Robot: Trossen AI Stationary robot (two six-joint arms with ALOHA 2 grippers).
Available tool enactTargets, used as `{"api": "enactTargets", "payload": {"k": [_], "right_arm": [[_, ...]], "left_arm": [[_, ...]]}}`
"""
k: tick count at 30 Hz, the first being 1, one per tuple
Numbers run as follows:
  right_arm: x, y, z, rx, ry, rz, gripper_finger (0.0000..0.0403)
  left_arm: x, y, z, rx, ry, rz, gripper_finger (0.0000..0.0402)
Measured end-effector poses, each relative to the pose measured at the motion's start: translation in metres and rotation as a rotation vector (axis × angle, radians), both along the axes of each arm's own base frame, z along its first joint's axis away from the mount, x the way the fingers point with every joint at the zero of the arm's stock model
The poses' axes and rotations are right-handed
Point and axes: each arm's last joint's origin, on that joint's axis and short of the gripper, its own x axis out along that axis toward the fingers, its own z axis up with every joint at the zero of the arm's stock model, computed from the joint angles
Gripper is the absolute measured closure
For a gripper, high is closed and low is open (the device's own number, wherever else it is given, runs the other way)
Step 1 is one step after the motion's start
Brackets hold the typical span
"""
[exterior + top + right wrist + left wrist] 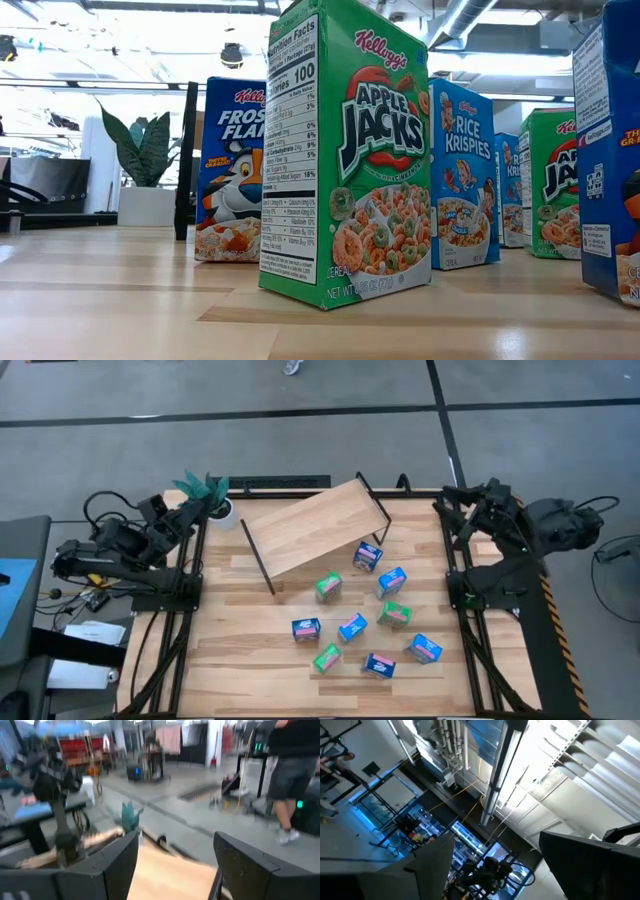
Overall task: Stack cereal on shelf
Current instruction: Put the top blue cereal box on the shelf
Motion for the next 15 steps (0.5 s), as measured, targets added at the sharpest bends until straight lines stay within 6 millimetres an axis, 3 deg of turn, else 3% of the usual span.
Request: {"api": "enactTargets", "payload": {"k": [7, 15], "right_arm": [[0.0, 0.007, 0.017, 0.199, 0.204, 0.295, 0.0117], [0.023, 0.015, 0.017, 0.098, 0.369, 0.344, 0.0117]], "left_arm": [[-0.001, 0.0, 0.003, 0.007, 0.003, 0.005, 0.0119], [0.001, 0.001, 0.0, 0.006, 0.047, 0.044, 0.0119]]}}
